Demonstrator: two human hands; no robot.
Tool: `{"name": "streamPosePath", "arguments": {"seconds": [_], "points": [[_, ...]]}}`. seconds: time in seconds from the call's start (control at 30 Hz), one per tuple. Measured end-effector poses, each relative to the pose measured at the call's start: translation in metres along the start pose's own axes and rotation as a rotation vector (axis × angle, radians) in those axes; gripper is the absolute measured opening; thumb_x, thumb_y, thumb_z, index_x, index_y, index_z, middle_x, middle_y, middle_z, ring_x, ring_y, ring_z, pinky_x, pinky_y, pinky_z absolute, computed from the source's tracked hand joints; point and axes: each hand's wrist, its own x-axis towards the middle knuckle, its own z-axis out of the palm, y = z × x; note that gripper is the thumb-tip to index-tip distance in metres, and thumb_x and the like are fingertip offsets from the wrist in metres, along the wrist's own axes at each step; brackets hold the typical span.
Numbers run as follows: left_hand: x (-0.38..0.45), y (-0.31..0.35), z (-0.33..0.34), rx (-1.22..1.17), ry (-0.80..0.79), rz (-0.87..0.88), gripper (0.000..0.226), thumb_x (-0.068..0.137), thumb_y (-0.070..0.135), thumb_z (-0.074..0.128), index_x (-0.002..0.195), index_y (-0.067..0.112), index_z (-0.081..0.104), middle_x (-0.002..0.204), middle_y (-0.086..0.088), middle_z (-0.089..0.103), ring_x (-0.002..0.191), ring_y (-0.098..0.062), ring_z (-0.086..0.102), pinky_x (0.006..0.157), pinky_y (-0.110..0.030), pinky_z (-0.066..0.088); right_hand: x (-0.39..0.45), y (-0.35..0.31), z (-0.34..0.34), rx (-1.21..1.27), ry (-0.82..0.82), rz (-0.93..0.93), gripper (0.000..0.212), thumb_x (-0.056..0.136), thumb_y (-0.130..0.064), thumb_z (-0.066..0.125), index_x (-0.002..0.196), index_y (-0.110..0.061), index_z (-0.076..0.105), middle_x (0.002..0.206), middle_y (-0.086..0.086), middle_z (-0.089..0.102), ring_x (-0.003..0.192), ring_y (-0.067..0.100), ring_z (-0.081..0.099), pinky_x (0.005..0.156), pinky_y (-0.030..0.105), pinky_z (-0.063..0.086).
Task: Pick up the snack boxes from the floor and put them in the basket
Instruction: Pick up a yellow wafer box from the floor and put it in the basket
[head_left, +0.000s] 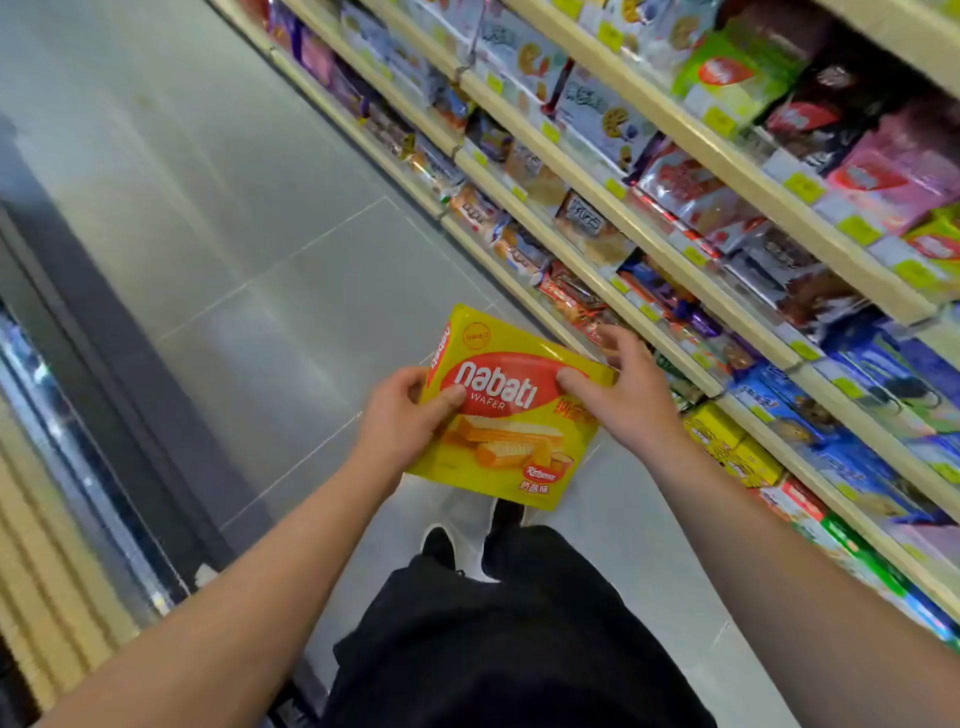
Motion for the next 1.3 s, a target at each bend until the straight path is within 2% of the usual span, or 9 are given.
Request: {"name": "streamPosePath", "arguments": {"seconds": [0.1,0.23,0.33,0.43,0.63,0.8,0.93,1.13,1.3], "points": [[-0.009,0.028,0.039,-0.088,-0.167,-0.023,0.028,0.081,0.038,0.072,0.101,0.018,0.069,0.095,-0.005,0.074,0.084,-0.023,0.071,0.077,-0.041,0.058,-0.053,0.034,-0.031,0.344,0.159,0.199,0.066,0.086,-0.041,0.069,0.141,-0.027,0.035,0.122,-0.014,0.052,0.100,-0.003,0.052,0.084,0.025,0.045],[-0.031,0.063,0.118,-0.126,-0.440,-0.050,0.035,0.080,0.042,0.072,0.104,0.017,0.068,0.099,-0.007,0.074,0.090,-0.030,0.071,0.082,-0.054,0.056,-0.118,0.094,-0.065,0.578,0.344,0.333,0.044,0.088,-0.039,0.067,0.127,-0.034,0.047,0.113,-0.013,0.064,0.101,0.011,0.064,0.092,0.045,0.054],[-0.060,0.083,0.183,-0.073,-0.591,-0.051,0.045,0.075,0.049,0.074,0.107,0.019,0.068,0.102,-0.004,0.074,0.094,-0.029,0.070,0.084,-0.055,0.054,-0.163,0.135,-0.091,0.693,0.565,0.391,0.033,0.086,-0.037,0.068,0.115,-0.039,0.053,0.113,-0.008,0.067,0.101,0.015,0.066,0.093,0.047,0.053],[-0.111,0.095,0.258,-0.006,-0.740,-0.018,0.035,0.079,0.042,0.071,0.104,0.019,0.068,0.098,-0.004,0.075,0.093,-0.028,0.071,0.083,-0.054,0.055,-0.221,0.186,-0.121,0.759,0.810,0.461,0.051,0.076,-0.046,0.069,0.123,-0.033,0.055,0.113,-0.008,0.068,0.101,0.013,0.067,0.090,0.042,0.054],[-0.214,0.078,0.383,0.051,-0.955,0.181,0.037,0.087,0.024,0.068,0.121,0.036,0.059,0.101,0.007,0.074,0.091,-0.015,0.071,0.081,-0.043,0.057,-0.331,0.284,-0.163,0.805,1.090,0.515,0.031,0.084,-0.029,0.071,0.113,-0.030,0.059,0.100,-0.010,0.071,0.086,0.003,0.069,0.071,0.026,0.053],[-0.303,0.054,0.481,0.247,-1.130,0.360,0.080,0.071,0.040,0.077,0.137,0.056,0.034,0.129,0.011,0.060,0.116,-0.015,0.059,0.094,-0.046,0.052,-0.426,0.364,-0.196,0.881,1.263,0.539,0.040,0.087,-0.016,0.069,0.114,-0.041,0.053,0.098,-0.021,0.068,0.084,-0.005,0.067,0.066,0.014,0.051],[-0.364,0.044,0.555,0.320,-1.227,0.387,0.084,0.075,0.025,0.078,0.139,0.053,0.031,0.127,0.017,0.058,0.117,-0.009,0.056,0.096,-0.041,0.051,-0.483,0.420,-0.217,0.867,1.356,0.630,0.064,0.086,-0.023,0.071,0.139,-0.041,0.041,0.119,-0.016,0.064,0.102,0.001,0.065,0.084,0.025,0.053],[-0.408,0.032,0.667,0.487,-1.330,0.398,0.079,0.082,0.018,0.072,0.142,0.049,0.031,0.118,0.024,0.057,0.100,0.010,0.053,0.078,-0.027,0.051,-0.521,0.497,-0.243,0.943,1.448,0.739,0.071,0.075,-0.040,0.069,0.139,-0.044,0.039,0.128,-0.011,0.062,0.109,0.011,0.064,0.094,0.045,0.053],[-0.443,0.032,0.784,0.577,-1.491,0.362,0.075,0.080,0.018,0.075,0.136,0.049,0.037,0.105,0.032,0.053,0.087,0.017,0.051,0.073,-0.026,0.051,-0.543,0.580,-0.284,0.958,1.549,0.859,0.059,0.085,-0.026,0.070,0.136,-0.039,0.044,0.119,-0.007,0.066,0.097,0.006,0.068,0.079,0.029,0.055]]}}
